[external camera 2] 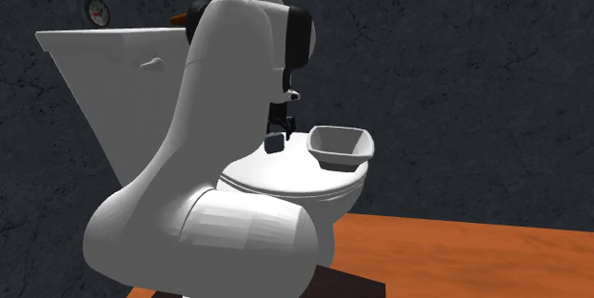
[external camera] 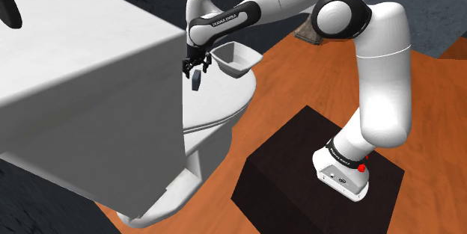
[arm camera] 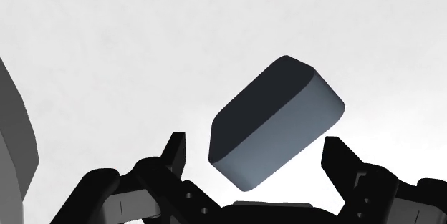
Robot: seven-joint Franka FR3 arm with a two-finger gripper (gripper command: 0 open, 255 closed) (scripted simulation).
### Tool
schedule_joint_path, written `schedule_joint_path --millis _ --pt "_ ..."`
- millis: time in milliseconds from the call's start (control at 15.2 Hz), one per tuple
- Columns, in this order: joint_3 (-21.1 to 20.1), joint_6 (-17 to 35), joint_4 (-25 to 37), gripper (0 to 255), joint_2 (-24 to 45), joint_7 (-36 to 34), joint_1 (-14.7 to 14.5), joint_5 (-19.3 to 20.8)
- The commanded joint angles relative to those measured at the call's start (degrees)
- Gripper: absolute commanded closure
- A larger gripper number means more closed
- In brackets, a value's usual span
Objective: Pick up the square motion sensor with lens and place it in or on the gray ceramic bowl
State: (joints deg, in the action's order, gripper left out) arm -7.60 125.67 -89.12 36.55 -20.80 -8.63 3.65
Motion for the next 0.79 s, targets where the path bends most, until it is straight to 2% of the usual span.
schedule_joint_path --millis 0,396,462,726 --pt "0.0 0.4 -0.1 0 0.3 0.0 0.0 0.0" --pt "0.0 0.4 -0.1 0 0.3 0.0 0.0 0.0" --pt "0.0 0.4 -0.1 255 0.3 0.0 0.0 0.0" --pt "0.0 0.4 -0.1 255 0.3 0.0 0.0 0.0"
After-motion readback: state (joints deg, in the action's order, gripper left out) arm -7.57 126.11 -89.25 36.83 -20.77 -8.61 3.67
